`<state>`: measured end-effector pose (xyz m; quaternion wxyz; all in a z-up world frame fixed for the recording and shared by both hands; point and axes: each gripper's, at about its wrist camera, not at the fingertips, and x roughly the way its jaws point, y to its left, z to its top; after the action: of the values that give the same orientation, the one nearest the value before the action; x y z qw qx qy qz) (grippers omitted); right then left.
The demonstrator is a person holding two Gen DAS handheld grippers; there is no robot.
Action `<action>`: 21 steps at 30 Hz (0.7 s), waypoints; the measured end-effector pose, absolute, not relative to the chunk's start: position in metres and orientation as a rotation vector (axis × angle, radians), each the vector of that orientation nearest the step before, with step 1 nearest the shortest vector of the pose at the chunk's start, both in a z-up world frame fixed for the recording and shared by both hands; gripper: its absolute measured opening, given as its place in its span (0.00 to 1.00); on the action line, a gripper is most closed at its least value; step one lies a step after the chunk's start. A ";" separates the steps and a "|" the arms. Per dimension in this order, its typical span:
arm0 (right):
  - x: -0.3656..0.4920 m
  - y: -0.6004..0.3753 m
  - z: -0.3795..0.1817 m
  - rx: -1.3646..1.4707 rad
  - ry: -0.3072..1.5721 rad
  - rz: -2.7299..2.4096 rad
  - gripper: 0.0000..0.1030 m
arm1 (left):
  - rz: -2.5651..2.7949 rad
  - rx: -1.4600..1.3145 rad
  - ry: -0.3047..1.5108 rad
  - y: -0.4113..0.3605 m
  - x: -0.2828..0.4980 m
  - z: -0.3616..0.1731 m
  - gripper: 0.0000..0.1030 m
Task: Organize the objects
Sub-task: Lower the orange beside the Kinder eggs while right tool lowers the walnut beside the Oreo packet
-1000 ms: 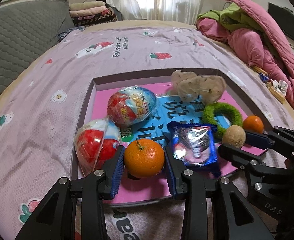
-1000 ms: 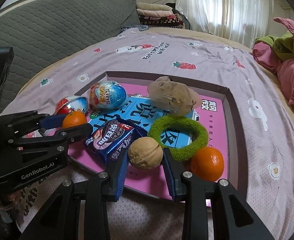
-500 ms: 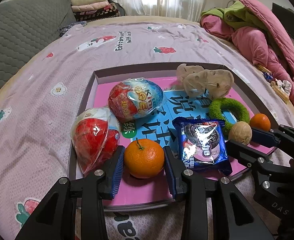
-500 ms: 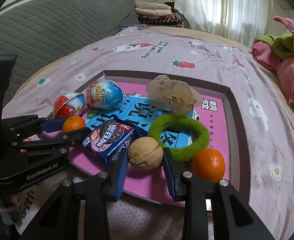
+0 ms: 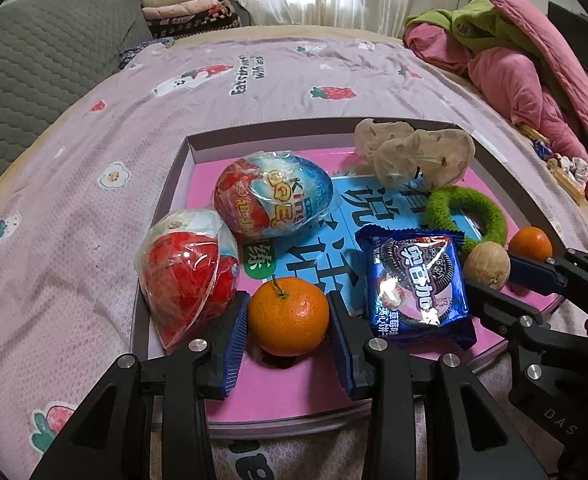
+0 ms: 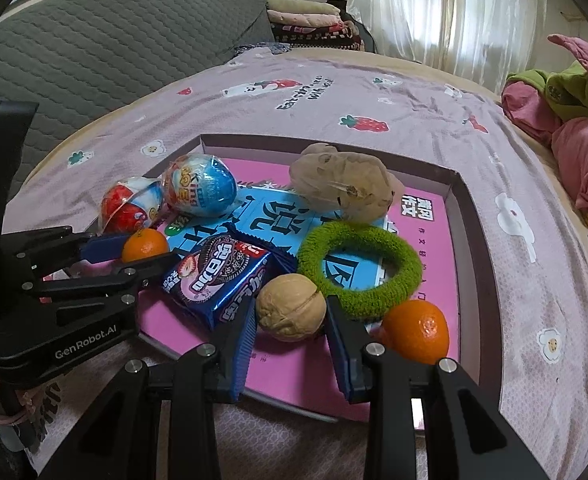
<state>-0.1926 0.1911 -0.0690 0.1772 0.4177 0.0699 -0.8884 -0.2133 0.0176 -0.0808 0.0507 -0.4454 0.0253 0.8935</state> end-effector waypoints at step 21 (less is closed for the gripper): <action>-0.192 0.194 -0.067 1.206 0.163 -2.505 0.34 | 2.676 -1.377 0.071 0.016 -0.211 -0.079 0.39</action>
<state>-0.1922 0.1938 -0.0673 0.1773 0.4261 0.0575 -0.8853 -0.2113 0.0163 -0.0790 0.0658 -0.4564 0.0234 0.8870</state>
